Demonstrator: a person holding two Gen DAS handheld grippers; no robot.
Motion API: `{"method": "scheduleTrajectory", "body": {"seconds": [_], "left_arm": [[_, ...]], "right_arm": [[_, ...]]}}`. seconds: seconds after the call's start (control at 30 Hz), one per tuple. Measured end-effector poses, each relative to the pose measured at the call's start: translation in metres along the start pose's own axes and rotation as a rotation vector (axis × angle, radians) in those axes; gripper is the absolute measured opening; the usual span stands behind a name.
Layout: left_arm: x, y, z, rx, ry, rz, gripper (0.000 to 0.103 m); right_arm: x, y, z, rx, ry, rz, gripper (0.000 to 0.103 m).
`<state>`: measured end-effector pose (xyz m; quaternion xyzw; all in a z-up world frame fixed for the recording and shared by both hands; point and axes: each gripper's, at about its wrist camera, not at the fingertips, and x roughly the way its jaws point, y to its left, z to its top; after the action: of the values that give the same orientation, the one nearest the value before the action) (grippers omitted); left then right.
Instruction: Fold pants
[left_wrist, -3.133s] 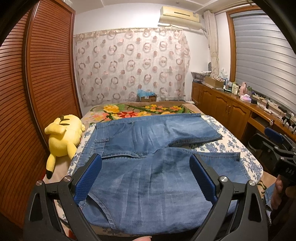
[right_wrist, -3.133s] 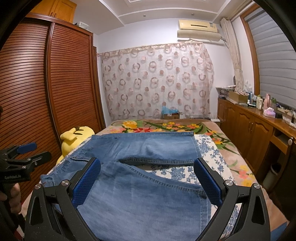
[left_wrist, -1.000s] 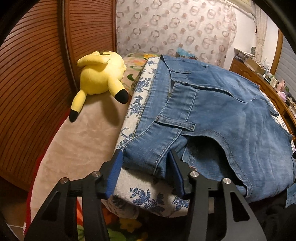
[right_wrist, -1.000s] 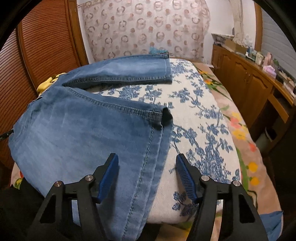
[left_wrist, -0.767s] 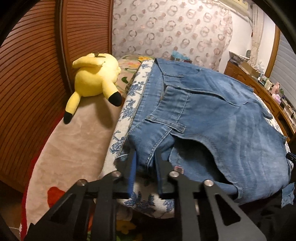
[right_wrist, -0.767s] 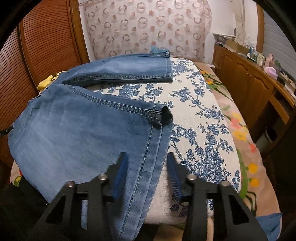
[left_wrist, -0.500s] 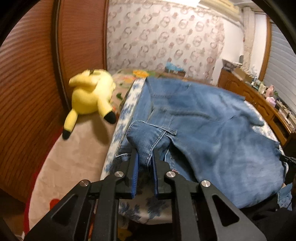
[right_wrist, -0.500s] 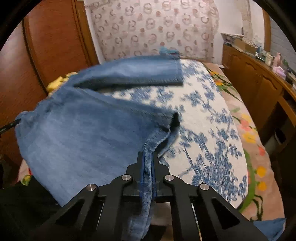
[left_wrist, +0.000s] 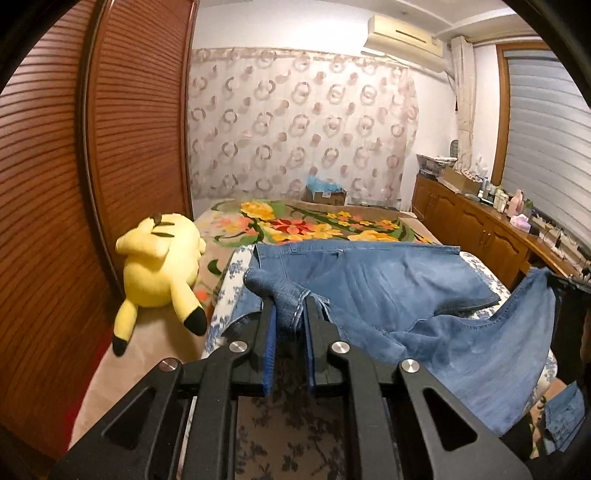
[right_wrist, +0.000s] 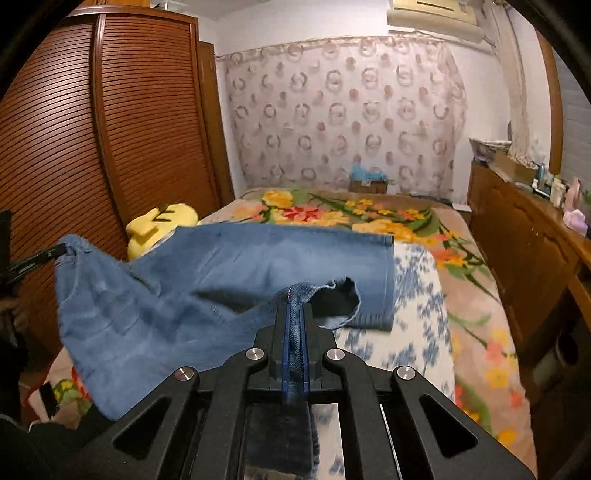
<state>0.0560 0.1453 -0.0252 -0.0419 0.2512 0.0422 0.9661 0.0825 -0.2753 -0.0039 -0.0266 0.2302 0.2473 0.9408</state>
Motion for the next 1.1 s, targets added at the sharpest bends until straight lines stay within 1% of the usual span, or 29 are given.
{"method": "scheduleTrajectory", "body": {"seconds": [0.03,0.1,0.2,0.23,0.27,0.3,0.33,0.4,0.5,0.6,0.73,0.8,0.83,1.03,1.1], "left_arm": [[0.003,0.000,0.000,0.002,0.002,0.004,0.014],[0.008,-0.001,-0.003,0.012,0.016,0.003,0.014],[0.012,-0.004,-0.010,0.024,0.035,0.000,0.014],[0.012,-0.007,-0.013,0.025,0.039,-0.002,0.014],[0.012,-0.008,-0.015,0.027,0.043,-0.004,0.014],[0.013,-0.009,-0.017,0.029,0.047,-0.009,0.014],[0.013,-0.011,-0.020,0.031,0.052,-0.012,0.014],[0.014,-0.014,-0.022,0.039,0.058,-0.015,0.014],[0.012,-0.018,-0.025,0.037,0.056,-0.020,0.014],[0.011,-0.020,-0.026,0.036,0.056,-0.021,0.014],[0.011,-0.020,-0.027,0.037,0.055,-0.020,0.014],[0.011,-0.020,-0.027,0.038,0.054,-0.018,0.014],[0.011,-0.020,-0.027,0.035,0.055,-0.020,0.014],[0.011,-0.022,-0.030,0.039,0.059,-0.024,0.014],[0.010,-0.024,-0.033,0.042,0.060,-0.023,0.014]], "right_arm": [[0.007,-0.001,0.000,-0.005,0.003,-0.011,0.004],[0.032,-0.004,-0.006,-0.008,0.038,-0.021,0.004],[0.062,-0.003,-0.024,0.021,0.110,-0.019,0.005],[0.065,-0.002,-0.030,0.038,0.120,-0.011,0.005],[0.066,-0.001,-0.035,0.047,0.121,0.002,0.007],[0.065,-0.001,-0.038,0.053,0.116,0.005,0.013],[0.062,0.000,-0.043,0.061,0.112,-0.004,0.016],[0.051,-0.001,-0.051,0.063,0.105,-0.015,0.030],[0.028,0.002,-0.064,0.050,0.082,-0.045,0.042],[0.008,0.008,-0.065,0.050,0.091,-0.056,0.044],[-0.017,0.013,-0.086,0.062,0.098,-0.051,0.046],[-0.027,0.015,-0.098,0.056,0.115,-0.056,0.047],[-0.032,0.017,-0.098,0.053,0.121,-0.059,0.047],[-0.040,0.015,-0.108,0.107,0.156,-0.036,0.048],[-0.037,0.015,-0.110,0.113,0.162,-0.028,0.048]]}}
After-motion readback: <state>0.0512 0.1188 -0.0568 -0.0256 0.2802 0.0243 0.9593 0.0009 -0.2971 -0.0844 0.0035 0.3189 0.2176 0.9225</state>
